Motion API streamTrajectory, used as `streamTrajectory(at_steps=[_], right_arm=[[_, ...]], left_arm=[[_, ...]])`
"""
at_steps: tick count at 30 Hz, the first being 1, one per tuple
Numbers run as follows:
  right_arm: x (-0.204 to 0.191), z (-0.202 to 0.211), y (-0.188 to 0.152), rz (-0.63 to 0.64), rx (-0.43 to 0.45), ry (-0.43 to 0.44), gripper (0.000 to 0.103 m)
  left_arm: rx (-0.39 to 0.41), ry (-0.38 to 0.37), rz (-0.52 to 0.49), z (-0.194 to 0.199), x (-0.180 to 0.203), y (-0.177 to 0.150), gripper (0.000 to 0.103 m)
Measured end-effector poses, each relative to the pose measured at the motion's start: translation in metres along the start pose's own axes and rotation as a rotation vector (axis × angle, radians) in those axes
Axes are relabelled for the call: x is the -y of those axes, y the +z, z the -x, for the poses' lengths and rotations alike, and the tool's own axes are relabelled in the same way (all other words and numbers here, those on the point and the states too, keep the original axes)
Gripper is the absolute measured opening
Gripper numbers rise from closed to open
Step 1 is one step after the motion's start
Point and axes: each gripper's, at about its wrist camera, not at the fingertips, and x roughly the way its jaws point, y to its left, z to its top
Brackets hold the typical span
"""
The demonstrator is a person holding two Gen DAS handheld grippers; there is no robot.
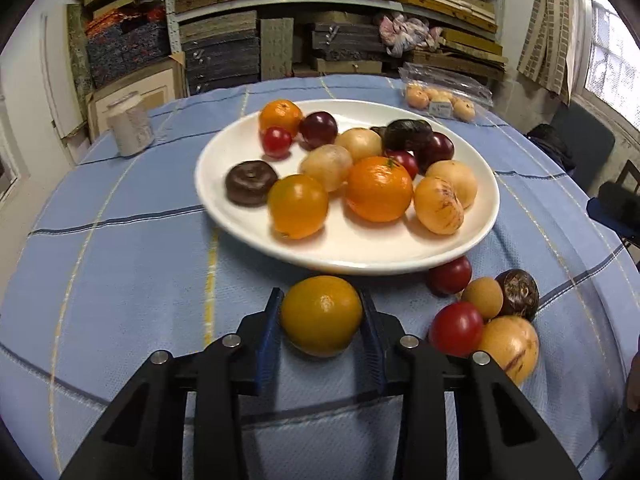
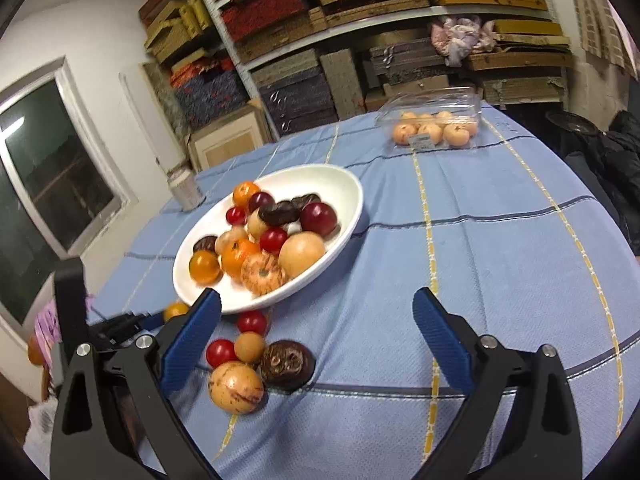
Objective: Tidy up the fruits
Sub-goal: 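Move both tools back to the cluster, left tool toward a yellow-orange fruit, then grasp the yellow-orange fruit with the left tool while the right tool grasps a speckled pale fruit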
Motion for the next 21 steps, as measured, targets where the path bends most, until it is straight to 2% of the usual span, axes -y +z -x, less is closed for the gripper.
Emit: streamTrajectory(at_steps=[6, 10, 13, 16, 19, 21], right_arm=[[-0.033, -0.003, -0.023, 0.174, -0.053, 0.004, 0.092], [-0.064, -0.003, -0.046, 0.309, -0.076, 0.035, 0.081], [-0.081, -0.016, -0.064, 0.385, -0.144, 0.034, 0.071], [-0.089, -0.028, -0.072, 0.418, -0.182, 0.009, 0.067], [-0.088, -0.031, -0.074, 0.400, -0.194, 0.014, 0.064], [-0.086, -0.035, -0.072, 0.379, -0.208, 0.021, 0.058]], left_arm=[[0.049, 0.054, 0.105, 0.024, -0.032, -0.005, 0.038], [0.041, 0.042, 0.139, 0.024, -0.040, -0.003, 0.038], [0.040, 0.040, 0.122, 0.025, -0.036, -0.003, 0.038], [0.042, 0.036, 0.111, 0.025, -0.033, -0.003, 0.038], [0.041, 0.031, 0.111, 0.025, -0.033, -0.003, 0.038], [0.039, 0.026, 0.112, 0.025, -0.033, -0.004, 0.038]])
